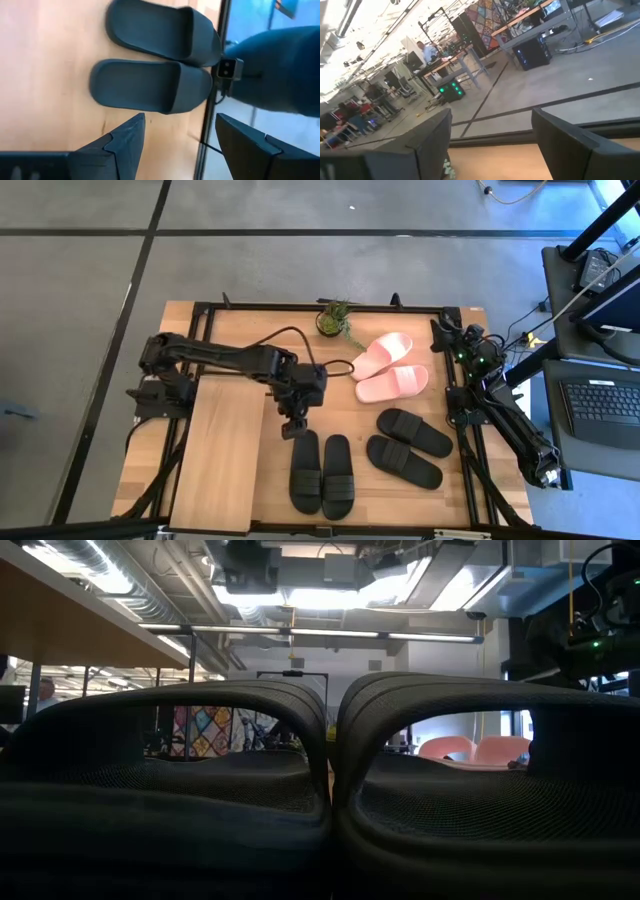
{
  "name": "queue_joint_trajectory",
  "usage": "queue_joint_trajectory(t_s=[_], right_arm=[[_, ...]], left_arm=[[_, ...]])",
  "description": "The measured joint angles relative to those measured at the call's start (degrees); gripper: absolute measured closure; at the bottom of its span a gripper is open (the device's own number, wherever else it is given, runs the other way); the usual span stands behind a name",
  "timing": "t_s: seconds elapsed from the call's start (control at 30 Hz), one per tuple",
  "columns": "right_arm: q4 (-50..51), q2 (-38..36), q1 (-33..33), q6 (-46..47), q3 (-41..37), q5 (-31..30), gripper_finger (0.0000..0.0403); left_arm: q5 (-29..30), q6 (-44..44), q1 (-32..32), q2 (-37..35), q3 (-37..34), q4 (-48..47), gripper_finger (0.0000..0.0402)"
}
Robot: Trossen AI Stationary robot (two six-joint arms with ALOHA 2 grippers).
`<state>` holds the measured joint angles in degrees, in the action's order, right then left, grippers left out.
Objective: Pick and place slides into the shelf
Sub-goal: Put the black slipper on the shelf
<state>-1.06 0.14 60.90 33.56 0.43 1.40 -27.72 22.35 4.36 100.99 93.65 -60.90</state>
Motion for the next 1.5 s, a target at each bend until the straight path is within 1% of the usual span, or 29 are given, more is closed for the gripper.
queue_joint_trajectory(t_s=[0.1,0.23,0.37,0.47,0.57,0.73,0.83,0.93,1.1,1.2,1.3,1.5], right_arm=[[0.0,0.0,0.0,2.2,0.0,0.0,0.0128],[-0.1,0.0,0.0,2.4,0.0,0.6,0.0128],[-0.4,0.0,0.0,2.4,0.0,2.3,0.0128],[-0.6,0.0,0.0,2.4,0.0,3.3,0.0128],[-0.6,0.0,0.0,2.4,0.0,3.4,0.0128],[-0.6,0.0,0.0,2.4,0.0,3.4,0.0128],[-0.6,0.0,0.0,2.4,0.0,3.4,0.0128],[-0.6,0.0,0.0,2.4,0.0,3.4,0.0128],[-0.7,0.0,0.0,2.4,0.0,4.0,0.0128],[-0.8,0.0,0.0,2.3,0.0,4.4,0.0128],[-0.8,0.0,0.0,2.4,0.0,4.5,0.0128],[-0.9,0.0,0.0,2.4,0.0,4.8,0.0128]], left_arm=[[-2.7,-2.7,-0.8,3.1,0.0,0.1,0.0170],[-4.1,-6.1,-0.5,7.4,0.0,0.7,0.0170],[-10.2,-6.7,0.4,10.8,0.0,3.9,0.0170],[-13.3,-8.1,1.3,12.4,0.0,7.2,0.0170],[-13.7,-8.9,1.6,13.2,0.0,8.1,0.0170],[-10.9,-9.0,1.5,13.2,0.0,8.1,0.0170],[-10.8,-8.6,1.8,13.2,0.0,8.1,0.0170],[-12.6,-7.9,2.5,15.1,-0.1,8.6,0.0170],[-17.9,-7.7,4.2,19.0,-0.1,11.1,0.0170],[-20.0,-7.7,4.4,20.6,0.0,12.7,0.0170],[-21.1,-7.7,4.8,21.6,-0.1,13.5,0.0170],[-21.1,-7.8,6.3,22.3,0.0,14.7,0.0170]])
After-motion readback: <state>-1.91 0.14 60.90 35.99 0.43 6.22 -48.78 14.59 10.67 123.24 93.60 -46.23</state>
